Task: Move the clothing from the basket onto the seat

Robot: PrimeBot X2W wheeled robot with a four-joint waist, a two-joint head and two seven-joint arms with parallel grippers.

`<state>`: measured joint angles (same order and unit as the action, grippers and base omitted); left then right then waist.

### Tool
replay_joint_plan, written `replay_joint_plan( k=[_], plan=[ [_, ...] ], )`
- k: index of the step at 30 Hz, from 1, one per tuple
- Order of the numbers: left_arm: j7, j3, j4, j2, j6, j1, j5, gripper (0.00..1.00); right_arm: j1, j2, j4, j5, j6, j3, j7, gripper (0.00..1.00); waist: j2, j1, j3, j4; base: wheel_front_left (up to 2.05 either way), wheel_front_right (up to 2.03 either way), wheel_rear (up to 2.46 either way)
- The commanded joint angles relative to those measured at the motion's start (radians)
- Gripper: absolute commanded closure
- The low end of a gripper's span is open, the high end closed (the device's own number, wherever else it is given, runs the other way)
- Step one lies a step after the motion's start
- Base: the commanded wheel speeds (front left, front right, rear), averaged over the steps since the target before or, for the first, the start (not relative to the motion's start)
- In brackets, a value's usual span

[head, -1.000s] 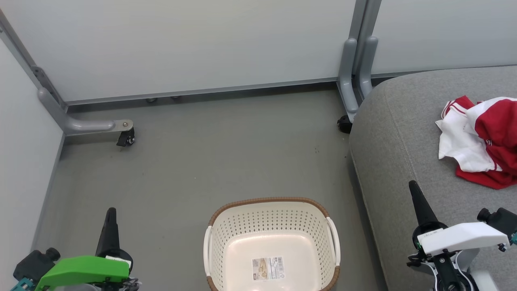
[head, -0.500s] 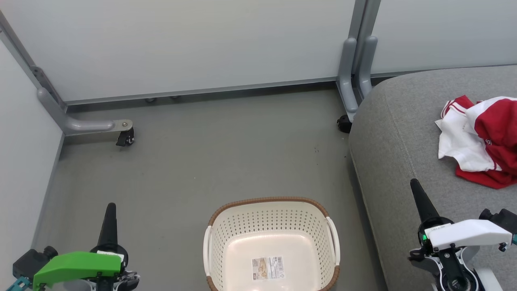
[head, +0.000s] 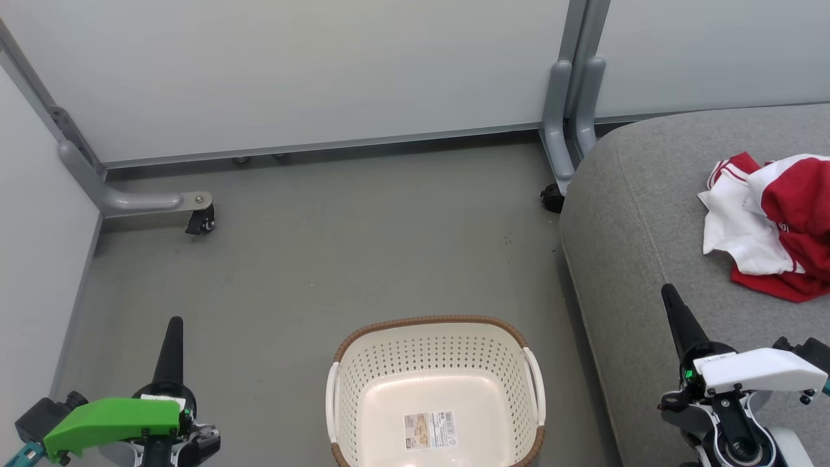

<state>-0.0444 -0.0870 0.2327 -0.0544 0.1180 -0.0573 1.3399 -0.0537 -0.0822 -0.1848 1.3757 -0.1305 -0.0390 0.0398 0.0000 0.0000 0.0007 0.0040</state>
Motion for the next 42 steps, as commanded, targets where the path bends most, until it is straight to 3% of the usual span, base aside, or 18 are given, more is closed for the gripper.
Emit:
replay_joint_plan(
  k=[1, 35, 42],
  plan=[
    [-0.008, -0.004, -0.002, -0.002, 0.005, -0.024, 0.025, 1.0, -0.022, -0.004, -0.001, 0.024, 0.0, -0.004, 0.004, 1.0, 0.0, 0.0, 0.0, 0.0, 0.0, 0.0, 0.0],
    [-0.072, -0.03, 0.014, 0.004, 0.015, -0.06, 0.274, 1.0, -0.058, 0.003, -0.06, 0.27, 0.0, -0.036, 0.044, 1.0, 0.0, 0.0, 0.002, -0.004, 0.0, 0.0, 0.0],
    [-0.074, -0.03, 0.014, 0.004, 0.015, -0.058, 0.274, 1.0, -0.055, 0.005, -0.061, 0.268, 0.0, -0.04, 0.047, 1.0, 0.0, 0.0, 0.002, -0.004, 0.0, 0.0, 0.0]
  ],
)
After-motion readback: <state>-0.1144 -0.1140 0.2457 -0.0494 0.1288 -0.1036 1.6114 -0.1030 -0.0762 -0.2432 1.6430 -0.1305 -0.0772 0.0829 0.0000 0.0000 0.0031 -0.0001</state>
